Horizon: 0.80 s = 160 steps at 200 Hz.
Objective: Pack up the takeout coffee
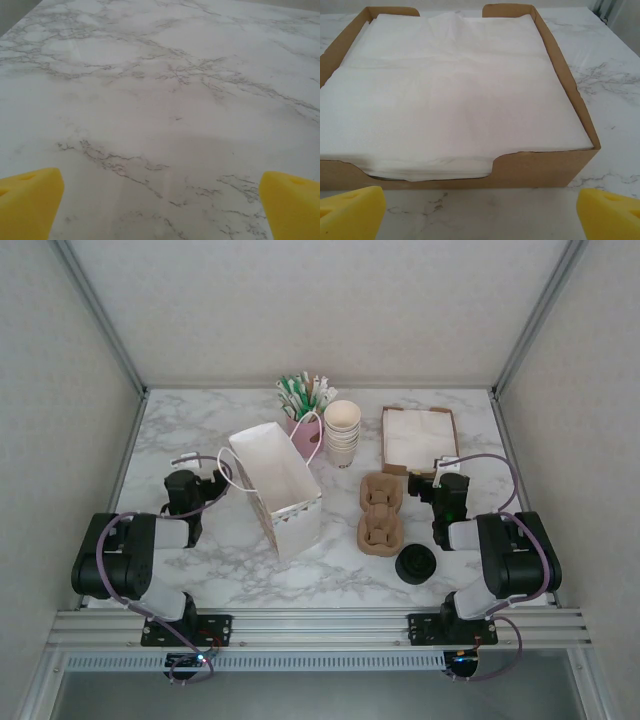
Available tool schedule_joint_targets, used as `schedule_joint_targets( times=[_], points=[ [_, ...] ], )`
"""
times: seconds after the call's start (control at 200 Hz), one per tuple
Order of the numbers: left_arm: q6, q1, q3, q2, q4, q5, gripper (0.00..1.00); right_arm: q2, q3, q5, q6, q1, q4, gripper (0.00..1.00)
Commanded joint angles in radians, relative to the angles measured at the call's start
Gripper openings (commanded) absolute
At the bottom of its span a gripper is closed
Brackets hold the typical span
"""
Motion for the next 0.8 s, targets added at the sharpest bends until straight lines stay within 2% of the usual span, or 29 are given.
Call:
schedule_joint_targets(
  times=[0.0,0.796],
  points=[
    [0.013,0.005,0.015,-0.001,0.026,0.017,1.00,0.001,0.024,-0.008,-0.008,-0.007,-0.006,0.99],
    [0.012,0.005,0.017,-0.001,0.027,0.018,1.00,0.001,0.028,-0.024,-0.007,-0.013,-0.015,0.99]
  ],
)
